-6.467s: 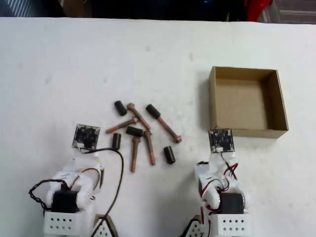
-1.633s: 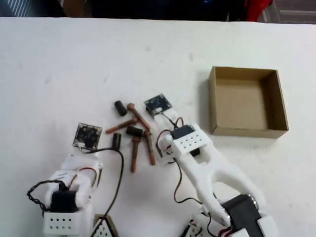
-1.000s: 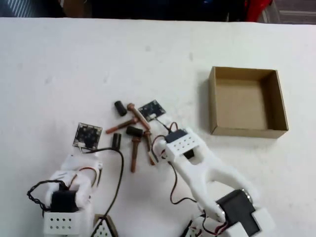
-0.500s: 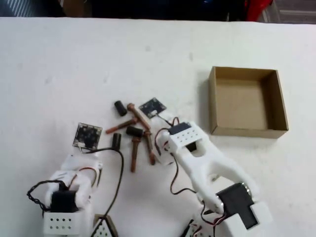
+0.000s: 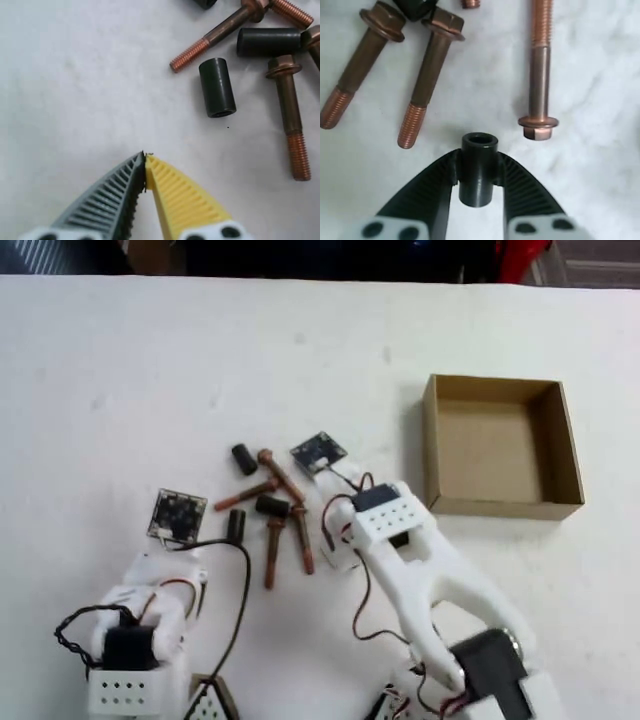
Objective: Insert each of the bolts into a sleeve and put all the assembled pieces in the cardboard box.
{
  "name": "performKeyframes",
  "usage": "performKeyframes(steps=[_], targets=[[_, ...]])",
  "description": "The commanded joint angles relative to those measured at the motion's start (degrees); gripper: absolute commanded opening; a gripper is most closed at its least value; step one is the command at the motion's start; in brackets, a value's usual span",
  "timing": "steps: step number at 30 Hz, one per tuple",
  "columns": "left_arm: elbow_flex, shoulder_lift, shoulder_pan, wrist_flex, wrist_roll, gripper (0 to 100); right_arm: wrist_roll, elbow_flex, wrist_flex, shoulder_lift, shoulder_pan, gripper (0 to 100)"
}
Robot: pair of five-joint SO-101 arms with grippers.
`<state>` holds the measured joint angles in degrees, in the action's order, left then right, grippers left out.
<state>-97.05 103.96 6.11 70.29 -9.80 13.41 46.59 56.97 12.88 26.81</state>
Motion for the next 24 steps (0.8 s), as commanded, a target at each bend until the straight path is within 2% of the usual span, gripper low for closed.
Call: performKeyframes(steps=[1,11,20,24], targets=[[0.0,0.4,0.7,-0.9,0.4,2,0.8,0.7,1.0,6.6,-1.1,1.7],[0.0,0.4,0.7,-0.9,0.4,2,0.8,1.1,7.8,21.2,-2.2,1.7],[0.0,0.4,0.7,-0.9,0.3,2,0.9,1.6,8.0,29.2,-14.0,1.7],[0.0,0.4,0.7,-1.1,0.2,2,4.7,5.8,7.6,32.9,-15.3,1.7]])
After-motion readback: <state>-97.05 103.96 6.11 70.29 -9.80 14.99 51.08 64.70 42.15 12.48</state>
